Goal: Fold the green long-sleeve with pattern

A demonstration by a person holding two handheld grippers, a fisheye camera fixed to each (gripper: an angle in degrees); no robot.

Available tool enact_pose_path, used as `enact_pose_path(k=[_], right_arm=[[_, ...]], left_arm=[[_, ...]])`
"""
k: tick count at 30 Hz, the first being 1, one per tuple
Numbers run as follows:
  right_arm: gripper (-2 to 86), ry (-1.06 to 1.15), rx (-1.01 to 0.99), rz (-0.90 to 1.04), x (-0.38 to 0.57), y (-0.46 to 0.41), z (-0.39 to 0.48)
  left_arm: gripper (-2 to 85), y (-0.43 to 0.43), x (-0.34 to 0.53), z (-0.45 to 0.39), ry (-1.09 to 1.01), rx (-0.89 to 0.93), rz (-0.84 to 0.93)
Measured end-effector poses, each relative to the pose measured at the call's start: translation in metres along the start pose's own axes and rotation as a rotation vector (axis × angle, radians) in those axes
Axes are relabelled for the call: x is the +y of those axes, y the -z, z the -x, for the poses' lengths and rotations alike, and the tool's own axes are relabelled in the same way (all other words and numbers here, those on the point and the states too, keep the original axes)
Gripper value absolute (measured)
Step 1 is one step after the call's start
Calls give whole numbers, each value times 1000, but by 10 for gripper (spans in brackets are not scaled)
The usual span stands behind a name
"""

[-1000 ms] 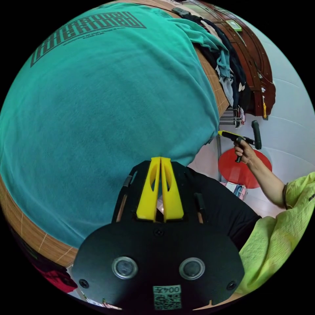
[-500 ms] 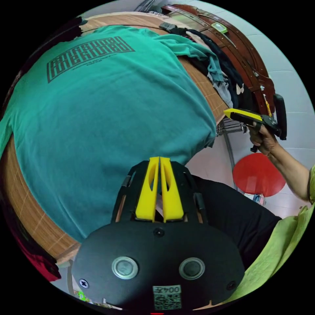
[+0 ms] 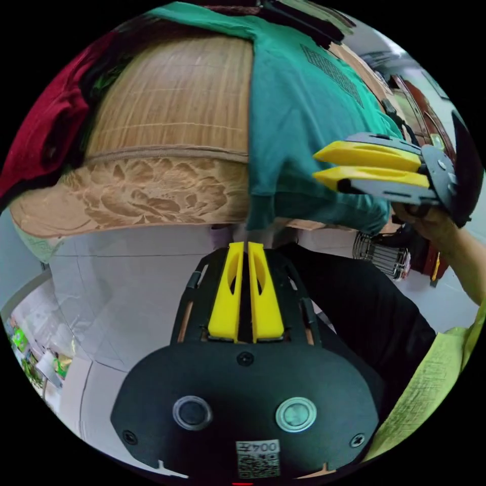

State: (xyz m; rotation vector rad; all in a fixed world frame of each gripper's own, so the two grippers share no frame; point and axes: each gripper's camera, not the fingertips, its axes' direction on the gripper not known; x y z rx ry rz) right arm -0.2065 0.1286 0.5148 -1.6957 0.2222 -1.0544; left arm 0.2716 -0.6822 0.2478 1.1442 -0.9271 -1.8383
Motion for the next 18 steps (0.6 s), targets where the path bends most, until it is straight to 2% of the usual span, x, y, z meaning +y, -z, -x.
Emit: enact_pose_path(k=[3,5,7,11,14,18], right_arm=[[76,200,95,47,-25,-16,25],[43,332,198,134,-37,-34,43],[12,360,282,141,-38,-38,49],[-4,104,115,60,-31,-11,21],[-6,-34,9,25,-21,0,-1],[-6,-95,-54,-1,-16,3,-16]], left_arm=[[25,19,-16,-8,11,62,-32],[27,30,-26,-14,4,104,-47],[34,48,-38,-23,-12,139,-68],[51,80,-56,-35,-70,201,-112],[69,102,-76,-41,-110,316,-139],[94,112,-111,-39,-117,550,-139]])
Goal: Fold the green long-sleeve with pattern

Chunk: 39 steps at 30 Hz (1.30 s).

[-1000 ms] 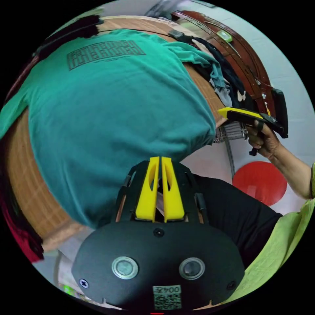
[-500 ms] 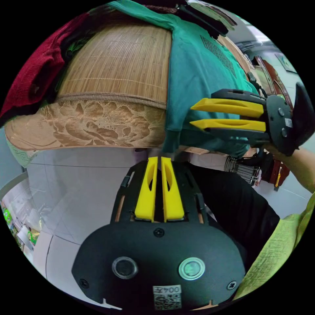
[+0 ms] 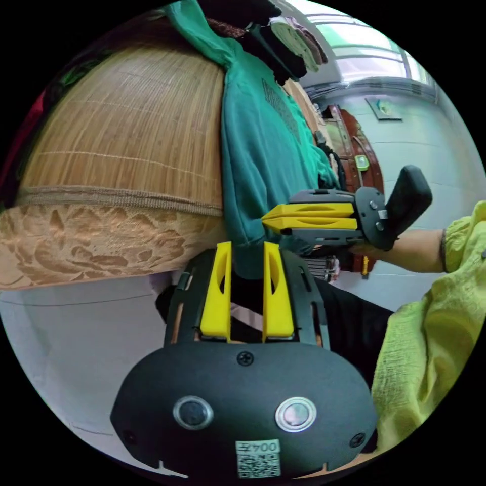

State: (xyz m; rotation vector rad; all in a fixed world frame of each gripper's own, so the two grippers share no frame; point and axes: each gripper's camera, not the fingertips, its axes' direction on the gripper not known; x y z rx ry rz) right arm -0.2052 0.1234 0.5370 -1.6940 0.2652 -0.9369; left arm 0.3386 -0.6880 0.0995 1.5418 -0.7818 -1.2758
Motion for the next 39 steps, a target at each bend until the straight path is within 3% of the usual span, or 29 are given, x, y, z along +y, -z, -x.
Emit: enact_pose_path(k=[4,12,17,22,30,39], right_arm=[[-5,-27,-18,-15,5,2,-9],[33,-260,14,-81,45,31,-40],[67,-803,58,-32,179,57,-109],[66,-1170,118,112,312,53,-144],[15,-982,106,194,368,29,-172],[47,-982,126,152,400,52,-181]], left_arm=[[103,1,-25,12,61,132,14],[92,-5,-63,-11,56,23,102],[81,-9,-67,-16,98,-96,122],[81,-44,-72,-2,136,-164,239],[26,-81,-76,4,72,-440,302],[40,-134,-56,46,-88,-528,529]])
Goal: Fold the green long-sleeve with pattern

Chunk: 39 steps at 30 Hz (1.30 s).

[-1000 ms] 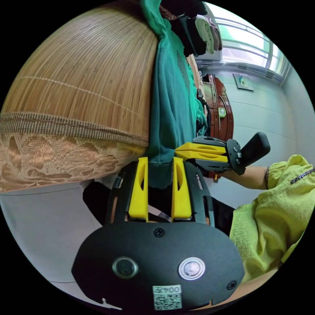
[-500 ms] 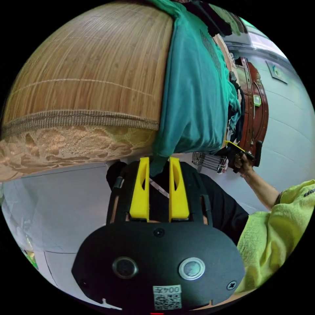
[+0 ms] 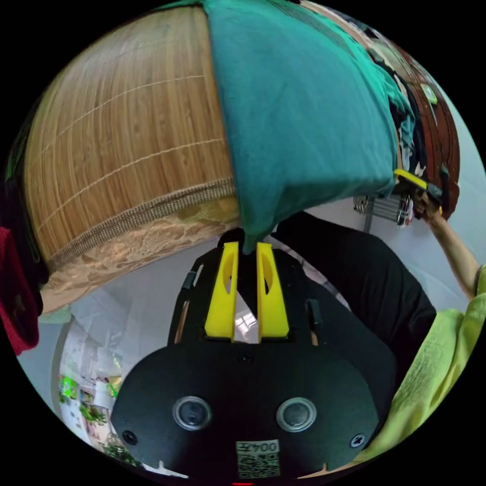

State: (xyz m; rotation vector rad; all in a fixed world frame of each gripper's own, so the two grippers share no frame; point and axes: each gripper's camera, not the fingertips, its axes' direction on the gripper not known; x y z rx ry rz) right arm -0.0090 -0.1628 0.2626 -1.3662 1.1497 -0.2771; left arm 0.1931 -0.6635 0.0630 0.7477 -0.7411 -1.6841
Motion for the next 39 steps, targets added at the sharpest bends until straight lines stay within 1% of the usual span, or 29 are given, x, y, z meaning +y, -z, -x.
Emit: enact_pose_path(k=[2,3,5,7,11,14,16,18,19,20,23,24,26,27,28,29,31,33,35,37,39], right_arm=[[44,-111,-15,-37,15,12,-17],[43,-150,-7,-39,19,14,-22],[46,-258,-64,-39,41,16,-39],[56,-318,-120,-24,57,10,-48],[86,-294,-171,45,73,-12,-50],[110,-247,-240,63,67,-22,-52],[115,-234,-252,82,59,-29,-55],[99,-247,-266,80,51,-34,-61],[60,-271,-275,78,46,-36,-66],[37,-277,-244,71,42,-32,-70],[23,-242,-123,102,50,-35,-87],[21,-259,-150,109,55,-40,-94],[14,-343,-291,138,61,-56,-119],[13,-345,-312,148,61,-57,-121],[5,-344,-292,168,59,-57,-124],[0,-362,-196,185,60,-51,-127],[-3,-389,-102,198,67,-37,-134],[-6,-419,-38,95,72,-5,-139],[-7,-371,-63,-116,63,42,-139],[-8,-281,-110,-224,39,62,-136],[-8,-179,-112,-266,3,71,-131]], left_arm=[[41,-2,12,7,-22,25,-1],[39,2,20,12,-15,40,-32],[35,10,27,19,-8,63,-99],[32,16,21,20,-25,35,-178],[30,0,-16,23,-79,-32,-211],[25,-23,-44,35,-85,-69,-229],[20,-45,-59,48,-84,-110,-234],[16,-65,-70,57,-89,-154,-231],[14,-82,-78,64,-88,-178,-220],[12,-90,-82,68,-88,-187,-212],[6,-136,-88,90,-129,-242,-156],[4,-150,-84,103,-135,-232,-154],[3,-168,-76,125,-125,-199,-158],[2,-181,-71,138,-125,-187,-157],[2,-194,-67,149,-128,-183,-151],[2,-200,-64,154,-130,-183,-147],[2,-223,-55,169,-147,-208,-121],[2,-233,-44,170,-195,-238,-149],[2,-240,-31,162,-264,-227,-220],[2,-264,-25,147,-345,-195,-273],[3,-297,-27,133,-405,-185,-277]])
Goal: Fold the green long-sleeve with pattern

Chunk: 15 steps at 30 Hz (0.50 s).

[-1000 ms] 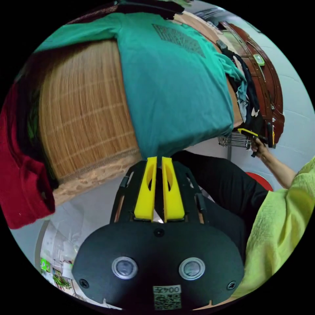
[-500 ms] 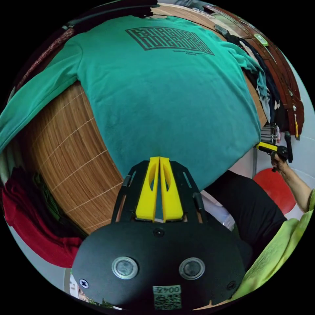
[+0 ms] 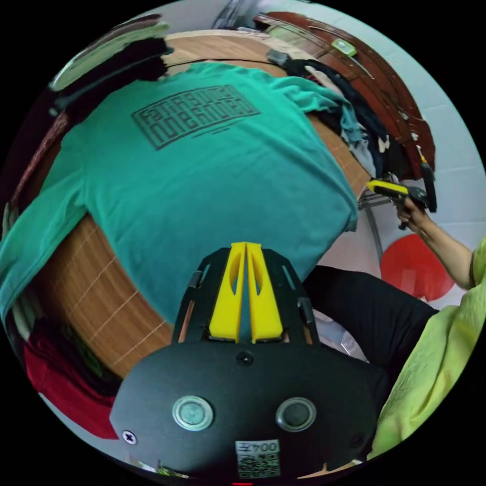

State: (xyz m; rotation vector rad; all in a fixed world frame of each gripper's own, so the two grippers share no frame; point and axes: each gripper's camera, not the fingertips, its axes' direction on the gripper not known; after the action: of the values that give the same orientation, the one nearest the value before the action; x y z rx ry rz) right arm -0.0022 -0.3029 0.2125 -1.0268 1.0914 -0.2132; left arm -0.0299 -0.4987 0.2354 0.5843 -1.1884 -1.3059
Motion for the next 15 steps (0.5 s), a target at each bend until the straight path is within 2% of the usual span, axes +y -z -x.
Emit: enact_pose_path(k=[3,5,7,8,10,12,15], right_arm=[[-8,127,23,-59,-58,-9,13],[-8,162,27,44,-95,-34,2],[-8,136,77,184,-105,-61,-21],[-8,102,5,120,-106,-53,-38],[-8,50,-23,142,-108,-44,-53],[-8,78,55,86,-100,-29,-52],[-7,134,81,139,-83,-45,-47]], left_arm=[[3,-63,4,-35,-122,-66,26],[4,-103,17,-49,-178,-113,65],[4,-165,50,-59,-265,-229,178],[4,-176,61,-61,-287,-259,165],[3,-205,97,-65,-365,-346,110],[3,-229,115,-61,-372,-372,103],[4,-265,144,-49,-384,-388,80]])
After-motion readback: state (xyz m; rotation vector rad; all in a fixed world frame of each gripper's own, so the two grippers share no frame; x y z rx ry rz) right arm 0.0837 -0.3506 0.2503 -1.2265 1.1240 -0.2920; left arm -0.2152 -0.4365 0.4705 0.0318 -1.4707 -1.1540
